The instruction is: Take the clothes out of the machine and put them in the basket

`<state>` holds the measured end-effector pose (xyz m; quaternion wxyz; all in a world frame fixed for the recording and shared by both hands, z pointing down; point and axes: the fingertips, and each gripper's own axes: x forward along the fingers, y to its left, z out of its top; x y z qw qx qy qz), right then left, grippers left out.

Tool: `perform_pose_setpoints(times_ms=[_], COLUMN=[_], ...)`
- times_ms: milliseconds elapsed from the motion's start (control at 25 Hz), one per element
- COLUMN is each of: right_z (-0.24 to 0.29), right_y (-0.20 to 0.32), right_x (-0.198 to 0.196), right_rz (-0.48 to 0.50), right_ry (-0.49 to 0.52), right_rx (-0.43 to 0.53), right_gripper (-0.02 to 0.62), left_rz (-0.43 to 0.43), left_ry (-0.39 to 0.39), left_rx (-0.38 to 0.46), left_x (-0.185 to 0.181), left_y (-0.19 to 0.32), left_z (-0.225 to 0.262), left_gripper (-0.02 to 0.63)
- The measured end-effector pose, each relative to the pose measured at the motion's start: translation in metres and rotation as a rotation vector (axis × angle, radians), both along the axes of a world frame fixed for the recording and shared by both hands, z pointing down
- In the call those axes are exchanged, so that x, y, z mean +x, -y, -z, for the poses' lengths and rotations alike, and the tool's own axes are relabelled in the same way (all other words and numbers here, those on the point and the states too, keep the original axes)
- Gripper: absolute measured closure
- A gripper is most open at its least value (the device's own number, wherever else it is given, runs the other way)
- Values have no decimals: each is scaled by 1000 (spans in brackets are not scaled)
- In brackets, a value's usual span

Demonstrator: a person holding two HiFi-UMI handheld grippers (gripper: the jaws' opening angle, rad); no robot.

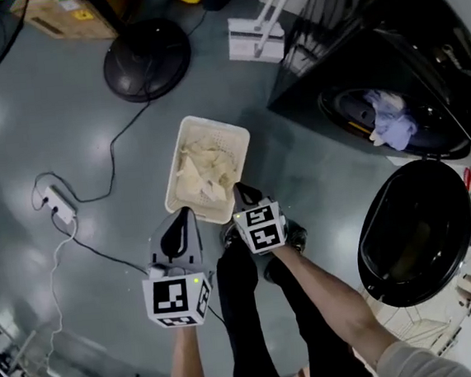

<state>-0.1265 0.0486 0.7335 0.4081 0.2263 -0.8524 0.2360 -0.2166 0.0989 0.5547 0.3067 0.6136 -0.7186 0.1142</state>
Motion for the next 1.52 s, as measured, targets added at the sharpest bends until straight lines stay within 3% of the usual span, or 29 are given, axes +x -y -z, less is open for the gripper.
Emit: perform_pose_setpoints(times_ms=[200, 360, 720, 960, 1200, 1520], right_z=[57, 94, 127, 135, 141, 134], right_y=[25, 64, 157, 185, 183, 193], right_x=[28, 73, 243, 328, 356, 352], right_rz=[-81, -193, -519, -668, -724, -719], right_ry=[79, 114, 57, 21, 20, 28], right_rx=[38, 93, 198, 237, 254, 274], right_gripper=[569, 569, 569, 569, 569, 569], left_rz=[-71, -151, -420, -507, -532, -539], left_ry=[-4, -2, -31, -36, -33, -27], left_rx=[-10, -16, 17, 22, 34, 35], left_x=[25, 61, 183, 233, 248, 249], left_y=[31, 64, 154, 179, 189, 185], left_z=[15, 19, 30, 32, 38, 29], left_gripper=[588, 588, 588, 588, 588, 588])
